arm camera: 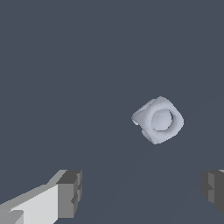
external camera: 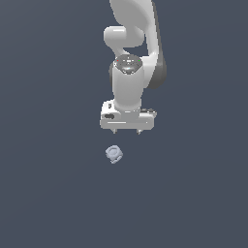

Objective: Pick up the object and move it to a goal position.

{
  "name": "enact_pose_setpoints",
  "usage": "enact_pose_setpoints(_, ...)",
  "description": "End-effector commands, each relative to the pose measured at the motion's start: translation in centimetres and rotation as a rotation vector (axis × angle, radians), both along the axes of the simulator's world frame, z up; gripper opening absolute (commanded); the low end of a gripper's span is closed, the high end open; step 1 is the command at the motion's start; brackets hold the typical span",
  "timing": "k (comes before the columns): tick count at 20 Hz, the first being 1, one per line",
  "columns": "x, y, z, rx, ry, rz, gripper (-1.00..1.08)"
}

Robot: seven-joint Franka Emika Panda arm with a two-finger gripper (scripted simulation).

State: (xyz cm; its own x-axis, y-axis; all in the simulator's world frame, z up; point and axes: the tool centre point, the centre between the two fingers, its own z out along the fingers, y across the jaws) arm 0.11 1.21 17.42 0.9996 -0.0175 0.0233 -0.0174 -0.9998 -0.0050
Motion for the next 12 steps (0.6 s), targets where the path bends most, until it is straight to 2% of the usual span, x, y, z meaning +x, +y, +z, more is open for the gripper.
enact_pose_setpoints(1, 0.0, 0.0, 0.0, 0.000, 0.000, 0.000, 1.00)
enact_pose_setpoints(12, 0.0, 0.1, 1.6, -0.003, -0.007, -0.038, 1.00)
